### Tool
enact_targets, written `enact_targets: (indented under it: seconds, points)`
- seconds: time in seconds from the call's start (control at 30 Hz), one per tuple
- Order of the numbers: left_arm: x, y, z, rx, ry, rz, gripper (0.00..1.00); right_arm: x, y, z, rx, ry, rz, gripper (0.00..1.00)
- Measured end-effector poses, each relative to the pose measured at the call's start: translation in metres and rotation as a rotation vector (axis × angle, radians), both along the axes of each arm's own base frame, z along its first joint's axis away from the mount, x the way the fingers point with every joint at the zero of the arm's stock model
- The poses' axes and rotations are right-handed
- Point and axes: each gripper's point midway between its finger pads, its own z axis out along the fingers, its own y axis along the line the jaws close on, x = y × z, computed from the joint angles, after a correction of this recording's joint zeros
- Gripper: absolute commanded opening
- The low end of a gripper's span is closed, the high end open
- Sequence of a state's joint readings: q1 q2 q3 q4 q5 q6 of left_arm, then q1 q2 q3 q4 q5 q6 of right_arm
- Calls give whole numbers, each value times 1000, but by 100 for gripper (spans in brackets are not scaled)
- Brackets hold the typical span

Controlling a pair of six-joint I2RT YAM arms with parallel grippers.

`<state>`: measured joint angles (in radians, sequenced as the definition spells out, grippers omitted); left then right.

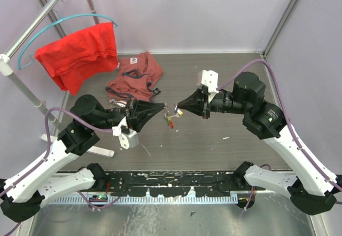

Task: Put the keys on the keyring

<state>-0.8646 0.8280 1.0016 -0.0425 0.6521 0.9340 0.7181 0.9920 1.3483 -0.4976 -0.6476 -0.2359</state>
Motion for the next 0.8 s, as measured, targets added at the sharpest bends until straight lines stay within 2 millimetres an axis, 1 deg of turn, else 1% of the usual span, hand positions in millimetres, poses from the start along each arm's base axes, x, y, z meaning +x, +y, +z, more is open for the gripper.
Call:
enact_targets:
  seconds: [0.17, 0.3, 0.4, 0.57, 0.8]
  points:
    - [7, -5, 6, 5, -40, 12, 0, 4, 2, 6, 9, -64, 5, 1]
    - [11, -9, 5, 13, -50, 14, 0, 5, 5, 11, 20, -92, 19, 1]
    - [12, -10, 3, 16, -48, 15, 0, 6, 10, 14, 27, -103, 47, 1]
    - [15, -11, 5, 10, -51, 25, 0, 10, 16, 11, 21, -102, 60, 1]
    - [17, -10, 11, -9, -65, 39, 0, 13, 16, 12, 22, -108, 48, 1]
